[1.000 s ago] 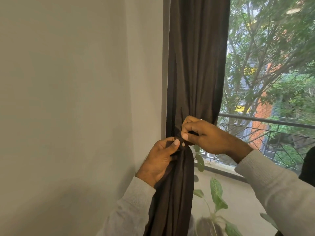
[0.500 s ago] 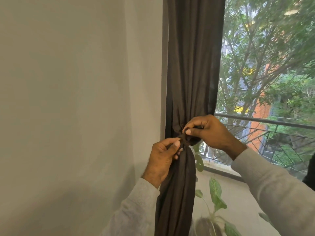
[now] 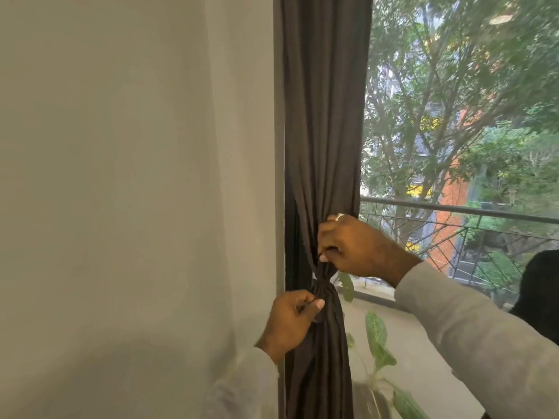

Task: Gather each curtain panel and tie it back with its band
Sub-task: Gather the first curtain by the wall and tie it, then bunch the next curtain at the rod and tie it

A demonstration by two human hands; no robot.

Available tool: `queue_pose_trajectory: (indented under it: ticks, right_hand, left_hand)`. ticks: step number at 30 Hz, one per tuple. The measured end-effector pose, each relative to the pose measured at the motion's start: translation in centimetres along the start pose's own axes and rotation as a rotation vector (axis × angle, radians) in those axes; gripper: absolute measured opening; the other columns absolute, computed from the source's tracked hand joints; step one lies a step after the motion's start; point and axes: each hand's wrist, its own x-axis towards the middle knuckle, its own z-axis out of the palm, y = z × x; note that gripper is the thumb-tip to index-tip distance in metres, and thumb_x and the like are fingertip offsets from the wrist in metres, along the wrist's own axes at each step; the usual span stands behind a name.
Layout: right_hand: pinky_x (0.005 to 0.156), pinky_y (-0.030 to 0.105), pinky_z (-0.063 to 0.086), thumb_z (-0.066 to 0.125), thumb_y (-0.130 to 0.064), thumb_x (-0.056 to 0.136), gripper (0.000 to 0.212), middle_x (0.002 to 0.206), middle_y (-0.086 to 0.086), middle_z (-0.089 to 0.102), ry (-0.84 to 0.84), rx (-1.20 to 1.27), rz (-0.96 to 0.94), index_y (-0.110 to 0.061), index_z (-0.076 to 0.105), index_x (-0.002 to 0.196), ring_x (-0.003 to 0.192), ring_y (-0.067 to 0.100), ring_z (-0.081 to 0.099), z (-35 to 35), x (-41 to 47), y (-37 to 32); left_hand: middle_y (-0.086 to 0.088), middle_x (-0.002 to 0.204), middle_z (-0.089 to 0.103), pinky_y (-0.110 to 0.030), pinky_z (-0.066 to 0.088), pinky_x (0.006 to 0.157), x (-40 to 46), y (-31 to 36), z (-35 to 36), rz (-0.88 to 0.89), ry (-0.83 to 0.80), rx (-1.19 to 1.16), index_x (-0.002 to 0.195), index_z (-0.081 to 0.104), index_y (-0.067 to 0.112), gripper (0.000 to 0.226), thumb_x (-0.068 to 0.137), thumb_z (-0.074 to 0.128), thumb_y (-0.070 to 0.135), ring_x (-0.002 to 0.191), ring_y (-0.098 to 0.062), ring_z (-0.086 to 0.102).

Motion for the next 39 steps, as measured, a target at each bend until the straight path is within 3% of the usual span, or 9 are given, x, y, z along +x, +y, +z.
queue_pose_trajectory:
  ticks: [4,8,12,15,20,25,31,34,39]
  right_hand:
    - [0.076,0.024,0.052,0.081,-0.018,0.09,0.008,0.094,-0.008,0.066,0.449,0.201,0.172,-0.017,0.077,0.097,0.081,0.009,0.062,-2.9,0.4,0.0]
    - [0.07,0.013,0.045,0.087,-0.029,0.085,0.05,0.115,-0.001,0.056,0.917,0.28,0.573,-0.016,0.06,0.124,0.089,0.014,0.056,-4.4,2.4,1.1]
    - [0.085,0.037,0.062,0.085,-0.039,0.088,0.046,0.113,0.0,0.073,0.772,0.521,0.703,-0.018,0.071,0.126,0.096,0.02,0.071,-5.3,3.9,2.6]
    - [0.087,0.042,0.064,0.079,-0.024,0.095,0.023,0.099,0.009,0.081,0.697,0.533,0.718,-0.009,0.081,0.111,0.09,0.026,0.077,-5.0,3.7,3.1]
    - [0.075,0.025,0.053,0.077,-0.022,0.092,0.024,0.088,0.01,0.079,0.869,0.384,0.979,-0.009,0.082,0.112,0.08,0.021,0.073,-6.0,0.0,5.6]
    - [0.077,0.049,0.065,0.082,-0.028,0.09,0.019,0.086,0.011,0.08,0.795,0.429,0.923,-0.011,0.084,0.098,0.079,0.031,0.077,-6.4,-0.8,5.1]
    - [0.062,0.032,0.055,0.084,-0.02,0.09,0.017,0.066,0.004,0.073,0.727,0.51,0.929,-0.013,0.075,0.077,0.057,0.021,0.071,-6.1,0.5,2.0]
    - [0.052,0.029,0.054,0.087,-0.021,0.088,0.02,0.067,0.005,0.071,0.731,0.591,0.934,-0.011,0.072,0.08,0.053,0.017,0.068,-6.4,-0.1,0.9]
    - [0.049,0.028,0.052,0.088,-0.025,0.087,0.025,0.077,0.013,0.071,0.777,0.652,0.941,-0.004,0.074,0.09,0.056,0.019,0.065,-7.9,-3.3,-1.0]
  left_hand:
    - [0.002,0.077,0.072,-0.02,0.051,0.071,4.2,3.8,-4.3,-0.053,0.025,-0.125,0.081,0.073,0.018,0.019,0.099,0.078,0.02,0.07,-0.005,0.065]
    - [-0.005,0.098,0.071,-0.012,0.048,0.061,9.1,9.3,-7.7,0.063,0.232,-0.131,0.113,0.071,0.013,0.022,0.102,0.075,0.031,0.08,-0.009,0.064]
    - [0.008,0.109,0.074,-0.018,0.052,0.073,12.8,14.3,-8.7,0.077,0.094,-0.157,0.144,0.062,0.019,0.044,0.104,0.072,0.032,0.089,-0.002,0.07]
    - [0.006,0.102,0.081,-0.026,0.06,0.083,14.7,15.1,-8.4,0.14,0.086,-0.172,0.125,0.074,0.01,0.024,0.103,0.073,0.019,0.088,-0.006,0.074]
    - [0.0,0.087,0.078,-0.032,0.061,0.079,16.0,12.9,-11.0,0.1,0.443,-0.148,0.097,0.079,0.011,0.006,0.096,0.081,0.017,0.079,-0.022,0.071]
    - [-0.001,0.081,0.074,-0.021,0.055,0.066,15.7,13.4,-12.6,0.092,0.311,-0.128,0.088,0.077,0.012,0.013,0.095,0.083,0.022,0.069,-0.014,0.066]
    - [-0.011,0.098,0.08,-0.016,0.055,0.067,14.4,13.8,-11.3,0.101,0.173,-0.096,0.089,0.081,0.013,0.009,0.097,0.08,0.017,0.082,-0.016,0.07]
    - [-0.008,0.087,0.078,-0.025,0.057,0.078,13.7,13.4,-11.0,0.116,0.252,-0.075,0.089,0.079,0.012,0.018,0.1,0.078,0.027,0.079,-0.019,0.072]
    - [-0.004,0.07,0.073,-0.026,0.057,0.067,11.1,14.2,-9.1,0.28,0.39,-0.012,0.079,0.074,0.013,0.028,0.101,0.076,0.03,0.063,-0.014,0.068]
